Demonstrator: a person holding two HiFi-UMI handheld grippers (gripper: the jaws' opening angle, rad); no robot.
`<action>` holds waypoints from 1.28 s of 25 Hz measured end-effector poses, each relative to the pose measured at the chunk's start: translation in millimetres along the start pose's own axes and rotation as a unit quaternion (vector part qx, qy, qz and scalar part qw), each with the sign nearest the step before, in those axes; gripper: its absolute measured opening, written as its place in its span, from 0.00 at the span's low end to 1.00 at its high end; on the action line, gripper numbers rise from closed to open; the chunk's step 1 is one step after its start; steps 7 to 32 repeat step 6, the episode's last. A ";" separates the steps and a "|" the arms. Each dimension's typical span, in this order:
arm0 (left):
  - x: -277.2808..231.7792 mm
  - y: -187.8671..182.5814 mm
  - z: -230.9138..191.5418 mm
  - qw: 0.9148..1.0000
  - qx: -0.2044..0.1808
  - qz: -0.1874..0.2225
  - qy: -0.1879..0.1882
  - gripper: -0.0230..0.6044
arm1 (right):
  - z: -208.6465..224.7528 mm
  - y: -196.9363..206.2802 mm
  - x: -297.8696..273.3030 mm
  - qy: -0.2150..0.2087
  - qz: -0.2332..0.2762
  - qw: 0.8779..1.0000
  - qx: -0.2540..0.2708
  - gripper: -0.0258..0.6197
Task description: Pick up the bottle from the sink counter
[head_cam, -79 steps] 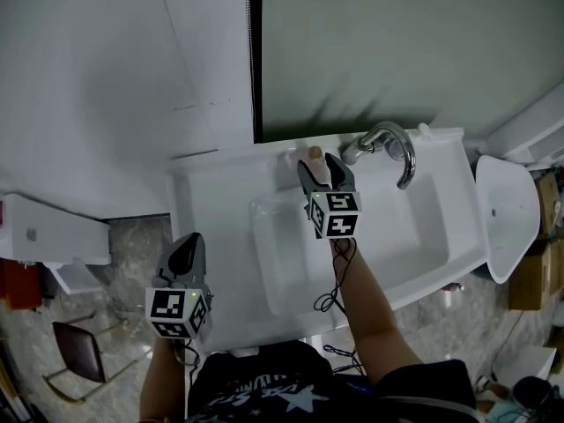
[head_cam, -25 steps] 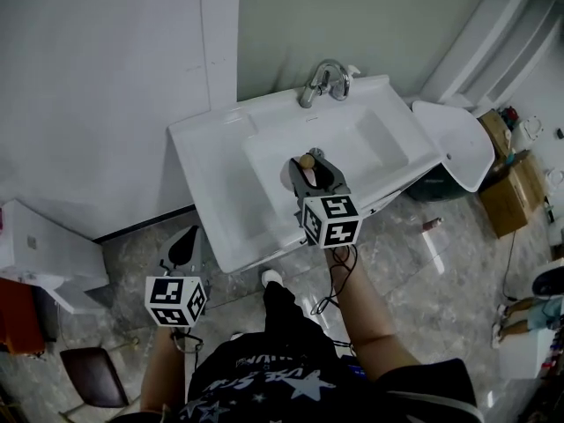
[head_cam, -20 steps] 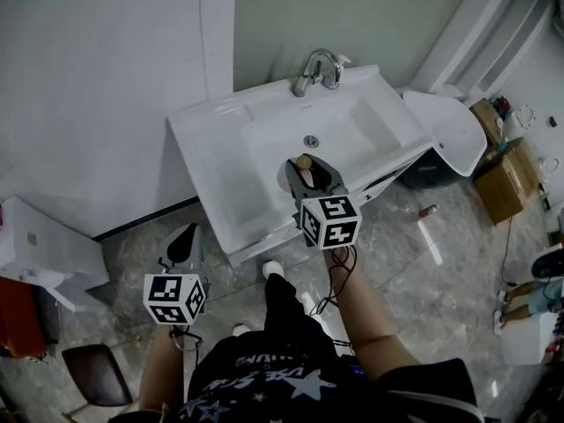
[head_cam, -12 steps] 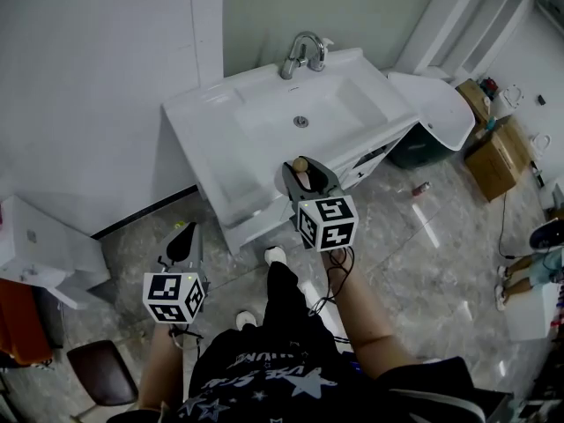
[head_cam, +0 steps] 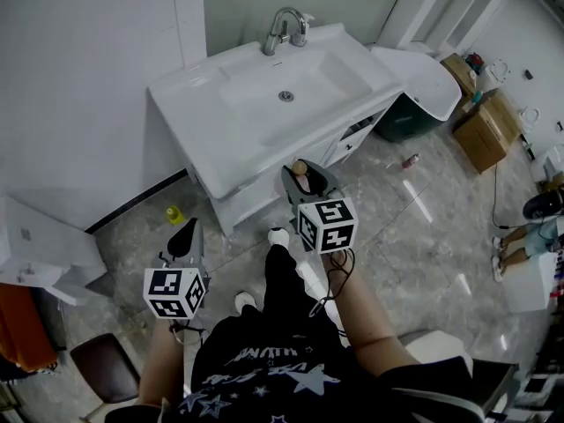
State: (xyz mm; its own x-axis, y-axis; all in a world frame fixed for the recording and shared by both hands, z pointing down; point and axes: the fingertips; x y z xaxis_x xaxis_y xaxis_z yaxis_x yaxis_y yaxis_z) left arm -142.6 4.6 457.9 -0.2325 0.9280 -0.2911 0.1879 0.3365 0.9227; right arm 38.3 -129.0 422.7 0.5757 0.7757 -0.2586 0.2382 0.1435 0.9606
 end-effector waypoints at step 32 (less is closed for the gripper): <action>-5.8 6.7 1.5 1.000 0.002 -0.004 0.006 0.07 | 0.3 14.0 4.8 0.005 -0.008 1.000 -0.004 0.26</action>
Point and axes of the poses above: the fingertips, and each gripper's own axes: x backward along the fingers, z to its right, y out of its underside, and after that the axes turned 6 degrees about x, right-handed
